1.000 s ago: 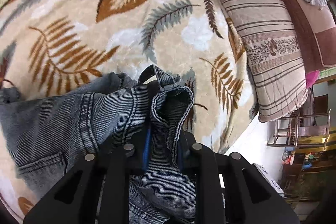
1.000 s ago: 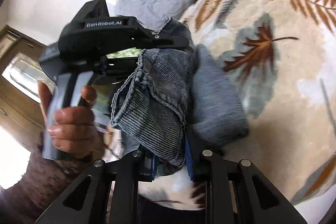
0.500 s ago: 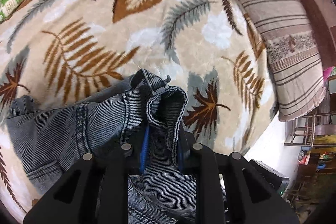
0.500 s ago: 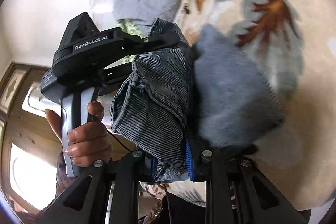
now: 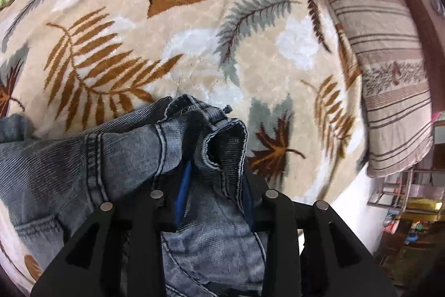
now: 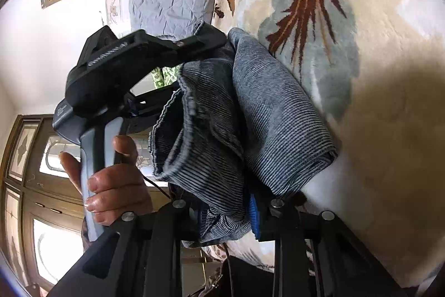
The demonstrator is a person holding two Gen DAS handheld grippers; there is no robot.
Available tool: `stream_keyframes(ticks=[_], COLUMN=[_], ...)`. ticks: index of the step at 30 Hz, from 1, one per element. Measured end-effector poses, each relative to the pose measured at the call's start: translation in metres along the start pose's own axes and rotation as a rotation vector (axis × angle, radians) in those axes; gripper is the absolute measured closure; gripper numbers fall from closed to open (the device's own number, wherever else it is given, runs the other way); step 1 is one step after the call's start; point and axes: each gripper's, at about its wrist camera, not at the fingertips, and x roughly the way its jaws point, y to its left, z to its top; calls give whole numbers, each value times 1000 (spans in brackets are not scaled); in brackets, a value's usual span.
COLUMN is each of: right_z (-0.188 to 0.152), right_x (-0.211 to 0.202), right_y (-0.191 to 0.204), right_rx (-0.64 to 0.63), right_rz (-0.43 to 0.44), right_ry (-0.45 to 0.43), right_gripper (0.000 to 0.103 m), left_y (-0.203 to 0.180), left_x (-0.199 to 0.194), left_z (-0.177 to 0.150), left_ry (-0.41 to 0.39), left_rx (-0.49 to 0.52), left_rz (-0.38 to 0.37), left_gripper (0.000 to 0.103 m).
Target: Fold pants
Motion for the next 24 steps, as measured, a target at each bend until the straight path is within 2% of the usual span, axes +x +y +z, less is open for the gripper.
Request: stream_keyframes(ticks=[2,4,7,9,12,16,18,20,24], right_z=[0,-1,2,6,21,45,60,71,89], right_x=[-8,-22,-42,-58,-67,-37,-12,6,34], right_y=[8,20,36,47,64,86,93,95,87], right_rx=[-23,-68,-127,-162,-206,-292,-334,-362,-368], right_rz=[-12,-32,-57,-87,-137,-225,-299,-393,-510], right_ry=[-5,-27,-73,-120,-173,-145,-121,-107,-89], right_gripper=[64,47,45,42,37,36,36,36,36], left_y=[5,13,40,64,107,156,169,180,186], left_x=[-16,-37,-78,-103,-130,-125,-115,-101,-80], left_z=[-4,-10,-26,-39,-63,-86,-93,-98,-96], left_ry=[-13,-44,-126,-194,-281,-270,-255,-231,-196], left_rx=[-19,-36,-66,-102,-183,-293,-334,-369,-403], left_rz=[-31,-52,-82,-98,-97,-156,-177,-217,-273], left_gripper=[72,69,61,49,46,46,46,46,46])
